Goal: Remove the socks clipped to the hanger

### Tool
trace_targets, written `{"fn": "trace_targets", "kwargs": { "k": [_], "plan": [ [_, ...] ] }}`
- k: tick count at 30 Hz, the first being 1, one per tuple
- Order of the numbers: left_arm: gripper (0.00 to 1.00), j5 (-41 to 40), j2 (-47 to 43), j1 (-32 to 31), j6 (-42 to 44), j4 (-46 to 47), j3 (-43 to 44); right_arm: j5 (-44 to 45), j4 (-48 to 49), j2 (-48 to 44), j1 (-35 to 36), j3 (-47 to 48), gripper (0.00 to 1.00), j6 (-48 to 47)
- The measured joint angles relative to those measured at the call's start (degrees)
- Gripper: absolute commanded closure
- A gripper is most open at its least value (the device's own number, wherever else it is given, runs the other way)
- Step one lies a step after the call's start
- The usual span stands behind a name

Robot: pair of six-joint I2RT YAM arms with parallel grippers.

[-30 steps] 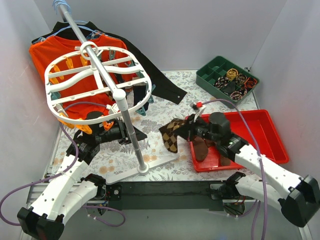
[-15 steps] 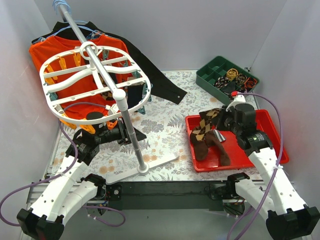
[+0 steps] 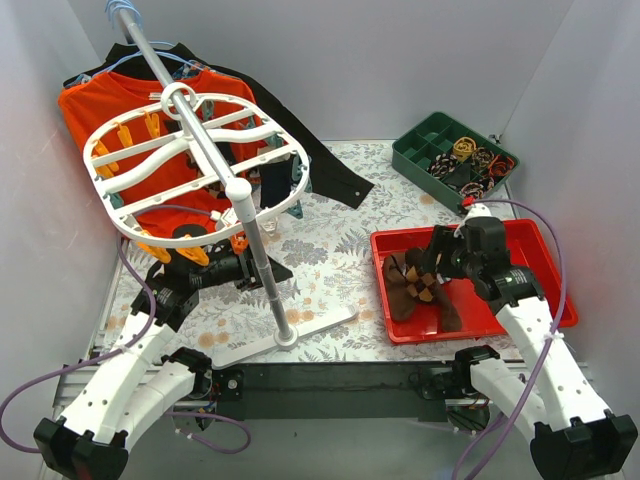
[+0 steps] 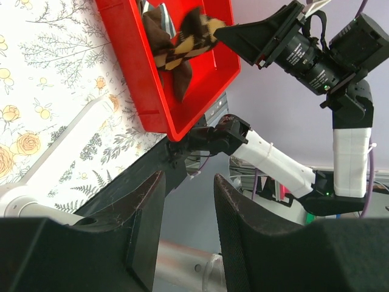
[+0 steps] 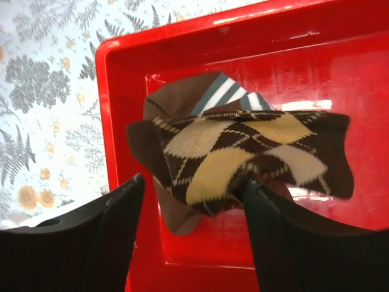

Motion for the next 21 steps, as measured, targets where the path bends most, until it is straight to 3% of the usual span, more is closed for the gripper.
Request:
{"fn": "trace_targets", "kwargs": {
  "k": [6,10,12,16,21],
  "plan": [
    [0.65,-1.38,-2.34,0.0,-0.5,0.2,-1.64,-5.2,-0.52,5.03,0.0,5.03,0.18,-3.5],
    [0.66,-3.89,-6.23,0.0,-2.23,0.07,-3.56,-10.43,1.95,11.91,0.72,14.14,0.14,-5.86],
    [0.66,-5.29,-8.48,0.0,-3.23,-0.2,-4.46,-14.27,6.14,16.06,1.99,18.23,0.07,-6.38],
    [0.66,-7.69,-11.87,0.0,-4.74,-1.27,-5.29,-19.93,18.8,23.21,8.94,20.33,0.02,-6.82],
    [0.65,-12.28,-13.51,0.0,-6.67,-4.57,-5.25,-26.32,36.68,33.22,17.33,20.48,0.02,-7.91]
  ]
}}
